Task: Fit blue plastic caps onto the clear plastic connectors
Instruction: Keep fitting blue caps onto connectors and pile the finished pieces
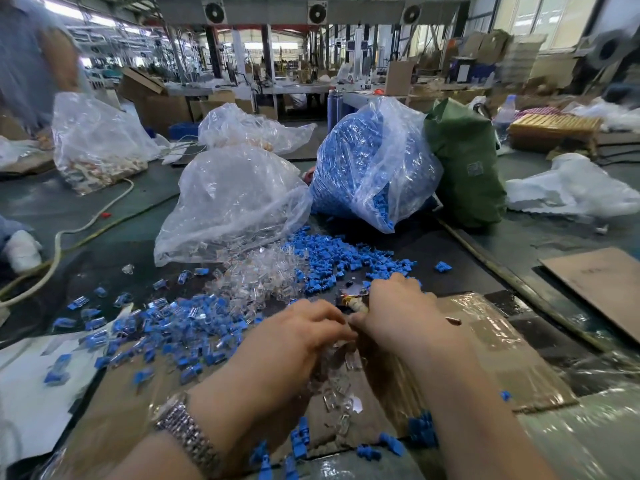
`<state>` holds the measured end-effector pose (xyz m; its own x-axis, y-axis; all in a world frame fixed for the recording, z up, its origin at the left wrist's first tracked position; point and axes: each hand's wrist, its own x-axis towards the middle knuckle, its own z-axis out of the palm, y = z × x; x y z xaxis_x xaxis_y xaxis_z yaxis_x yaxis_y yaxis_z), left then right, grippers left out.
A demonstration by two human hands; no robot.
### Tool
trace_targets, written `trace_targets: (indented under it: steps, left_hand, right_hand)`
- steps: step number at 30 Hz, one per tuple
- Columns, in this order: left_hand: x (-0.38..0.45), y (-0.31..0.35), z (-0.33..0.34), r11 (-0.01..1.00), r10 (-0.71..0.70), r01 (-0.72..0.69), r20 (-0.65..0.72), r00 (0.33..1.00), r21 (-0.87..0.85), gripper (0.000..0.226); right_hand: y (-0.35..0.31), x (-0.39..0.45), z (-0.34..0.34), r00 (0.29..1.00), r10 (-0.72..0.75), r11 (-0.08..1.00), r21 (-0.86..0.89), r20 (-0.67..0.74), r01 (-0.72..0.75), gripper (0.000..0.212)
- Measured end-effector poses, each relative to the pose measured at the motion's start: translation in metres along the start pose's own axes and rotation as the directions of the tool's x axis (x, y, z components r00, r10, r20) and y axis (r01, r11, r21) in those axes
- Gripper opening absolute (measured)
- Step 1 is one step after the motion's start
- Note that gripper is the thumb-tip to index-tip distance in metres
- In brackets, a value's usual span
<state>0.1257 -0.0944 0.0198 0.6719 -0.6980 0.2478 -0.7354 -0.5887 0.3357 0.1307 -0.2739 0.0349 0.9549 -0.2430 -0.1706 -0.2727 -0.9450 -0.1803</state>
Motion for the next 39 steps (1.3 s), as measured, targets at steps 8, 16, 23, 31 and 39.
trace_targets:
  steps: [8, 16, 23, 31, 39]
  left_hand:
    - [0.001, -0.01, 0.002, 0.999, 0.001, -0.001, 0.0, 1.0, 0.033, 0.033]
    - [-0.016, -0.027, -0.026, 0.848, -0.38, 0.277, -0.153, 0.912, -0.453, 0.021]
    - [-0.015, -0.033, -0.033, 0.338, -0.562, 0.283, 0.049, 0.826, -0.898, 0.027]
    - [-0.011, -0.034, -0.029, -0.039, -0.579, 0.208, 0.192, 0.792, -0.977, 0.025]
    - [-0.009, -0.032, -0.029, -0.05, -0.585, 0.182, 0.176, 0.792, -0.982, 0.034]
  right_hand:
    - [-0.021, 0.011, 0.005, 0.92, -0.29, 0.951, 0.03, -0.262, 0.309, 0.038]
    - [-0.039, 0.017, 0.017, 0.841, -0.527, 0.848, -0.002, -0.123, 0.53, 0.017]
    - [-0.048, 0.014, 0.017, 0.837, -0.526, 0.848, -0.159, -0.147, 0.505, 0.015]
    - [-0.03, 0.008, 0.006, 0.853, -0.373, 0.702, 0.489, -0.366, 0.517, 0.011]
    - [-0.024, -0.012, -0.007, 0.712, -0.421, 0.456, 0.547, -0.562, 0.702, 0.011]
